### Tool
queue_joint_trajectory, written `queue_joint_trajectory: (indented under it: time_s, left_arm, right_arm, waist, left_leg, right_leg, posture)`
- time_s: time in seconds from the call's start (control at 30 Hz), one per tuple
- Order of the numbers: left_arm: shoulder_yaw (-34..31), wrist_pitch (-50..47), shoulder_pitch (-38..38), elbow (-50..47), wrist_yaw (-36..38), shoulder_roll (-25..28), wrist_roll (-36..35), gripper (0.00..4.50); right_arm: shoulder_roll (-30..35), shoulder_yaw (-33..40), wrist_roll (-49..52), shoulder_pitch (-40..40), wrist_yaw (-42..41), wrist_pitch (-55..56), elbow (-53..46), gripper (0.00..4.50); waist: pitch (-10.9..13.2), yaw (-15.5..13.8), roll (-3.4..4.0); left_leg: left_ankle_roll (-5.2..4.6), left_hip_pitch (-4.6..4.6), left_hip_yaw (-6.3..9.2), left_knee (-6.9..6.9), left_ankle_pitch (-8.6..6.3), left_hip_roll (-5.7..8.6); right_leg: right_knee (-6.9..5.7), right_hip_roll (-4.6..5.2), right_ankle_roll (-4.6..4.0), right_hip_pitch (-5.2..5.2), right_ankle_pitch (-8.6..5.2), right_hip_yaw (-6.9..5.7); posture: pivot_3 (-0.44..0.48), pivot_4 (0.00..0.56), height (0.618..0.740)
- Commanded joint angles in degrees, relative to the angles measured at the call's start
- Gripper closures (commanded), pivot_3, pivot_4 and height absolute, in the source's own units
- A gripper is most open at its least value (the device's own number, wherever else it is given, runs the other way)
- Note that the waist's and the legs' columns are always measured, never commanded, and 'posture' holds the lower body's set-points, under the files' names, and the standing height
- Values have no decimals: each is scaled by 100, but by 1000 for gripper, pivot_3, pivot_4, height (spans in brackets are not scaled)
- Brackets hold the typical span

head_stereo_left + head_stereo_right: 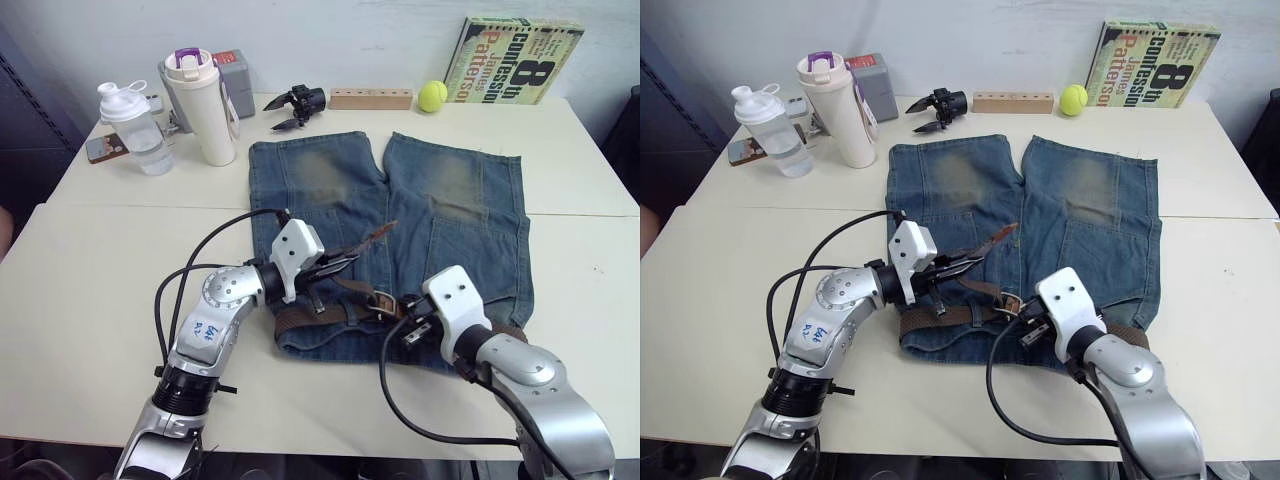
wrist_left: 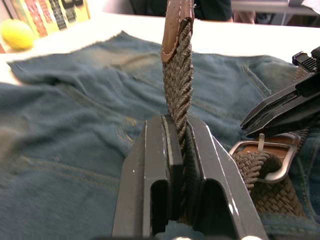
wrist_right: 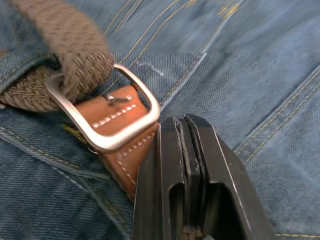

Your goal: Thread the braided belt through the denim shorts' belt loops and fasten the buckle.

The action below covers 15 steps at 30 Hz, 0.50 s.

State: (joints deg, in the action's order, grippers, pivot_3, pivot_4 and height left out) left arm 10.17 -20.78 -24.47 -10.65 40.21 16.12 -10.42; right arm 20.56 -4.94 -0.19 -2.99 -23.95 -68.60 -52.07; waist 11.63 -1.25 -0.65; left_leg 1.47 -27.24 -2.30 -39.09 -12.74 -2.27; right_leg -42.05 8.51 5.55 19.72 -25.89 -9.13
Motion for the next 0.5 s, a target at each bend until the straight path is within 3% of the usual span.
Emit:
queue_joint_trajectory:
  time_s: [0.03, 0.5]
  left_arm:
    - [69, -42, -48, -192, -6, 152, 75, 4500]
    - [115, -36, -207, 72, -48, 356, 231, 4500]
  right_arm:
    - [145, -342, 20, -18, 233, 93, -618, 4426]
    - [864, -1475, -104, -322, 517, 584, -443, 4426]
  waist:
    - [0, 1, 0]
    - [0, 1, 0]
  left_leg:
    - [0, 0, 0, 0, 0, 0]
    - [0, 0, -1, 1, 0, -5]
  right_leg:
    - [0, 0, 0, 0, 0, 0]
    - [-2, -2, 0, 8, 0, -1]
  posture:
    - [0, 150, 657]
    - [0, 150, 657]
